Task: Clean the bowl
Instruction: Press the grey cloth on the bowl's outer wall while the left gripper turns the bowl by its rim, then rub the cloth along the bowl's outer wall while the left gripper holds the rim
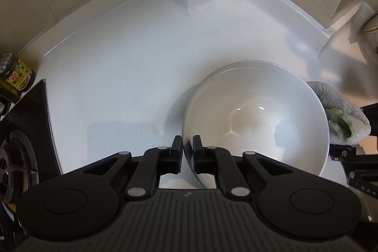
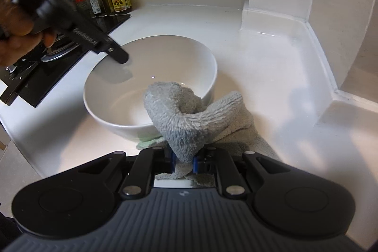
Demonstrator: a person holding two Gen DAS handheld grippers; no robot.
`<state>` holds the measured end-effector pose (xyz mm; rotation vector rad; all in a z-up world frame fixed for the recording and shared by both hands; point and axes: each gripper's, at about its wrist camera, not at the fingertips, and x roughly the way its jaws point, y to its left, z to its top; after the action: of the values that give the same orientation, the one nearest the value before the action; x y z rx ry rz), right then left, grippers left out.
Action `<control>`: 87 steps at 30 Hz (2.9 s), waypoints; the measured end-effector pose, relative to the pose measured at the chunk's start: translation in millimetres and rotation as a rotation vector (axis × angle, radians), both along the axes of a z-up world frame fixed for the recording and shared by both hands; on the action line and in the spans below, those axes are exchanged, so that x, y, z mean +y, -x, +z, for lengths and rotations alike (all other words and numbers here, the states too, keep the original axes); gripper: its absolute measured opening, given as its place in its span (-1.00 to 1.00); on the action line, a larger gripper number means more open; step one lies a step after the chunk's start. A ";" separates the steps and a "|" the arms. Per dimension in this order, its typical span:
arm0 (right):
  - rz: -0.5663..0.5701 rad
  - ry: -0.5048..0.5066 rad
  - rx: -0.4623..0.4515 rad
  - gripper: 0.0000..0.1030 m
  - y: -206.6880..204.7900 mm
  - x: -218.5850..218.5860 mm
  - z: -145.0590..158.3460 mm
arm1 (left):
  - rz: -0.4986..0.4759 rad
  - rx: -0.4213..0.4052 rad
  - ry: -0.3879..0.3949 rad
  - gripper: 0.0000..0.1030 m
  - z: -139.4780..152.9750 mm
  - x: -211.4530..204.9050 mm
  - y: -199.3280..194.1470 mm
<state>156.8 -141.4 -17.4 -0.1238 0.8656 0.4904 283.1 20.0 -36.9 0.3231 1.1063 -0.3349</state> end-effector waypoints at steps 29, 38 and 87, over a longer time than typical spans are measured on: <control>0.065 -0.022 0.035 -0.78 6.2 1.7 3.5 | -0.401 -0.041 -0.121 -0.82 3.2 -36.2 -31.1; 0.052 -0.030 0.030 -0.78 1.4 -1.8 1.3 | -0.423 -0.013 -0.134 -0.74 0.3 -44.8 -35.1; 0.027 0.029 -0.033 -0.79 -12.7 -8.7 -2.3 | -0.203 0.014 -0.088 -0.88 5.8 -25.9 -28.6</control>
<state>169.5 -150.1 -19.7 -0.1701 0.8401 0.5003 311.7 -5.8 -31.1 0.5137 1.1062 -0.4693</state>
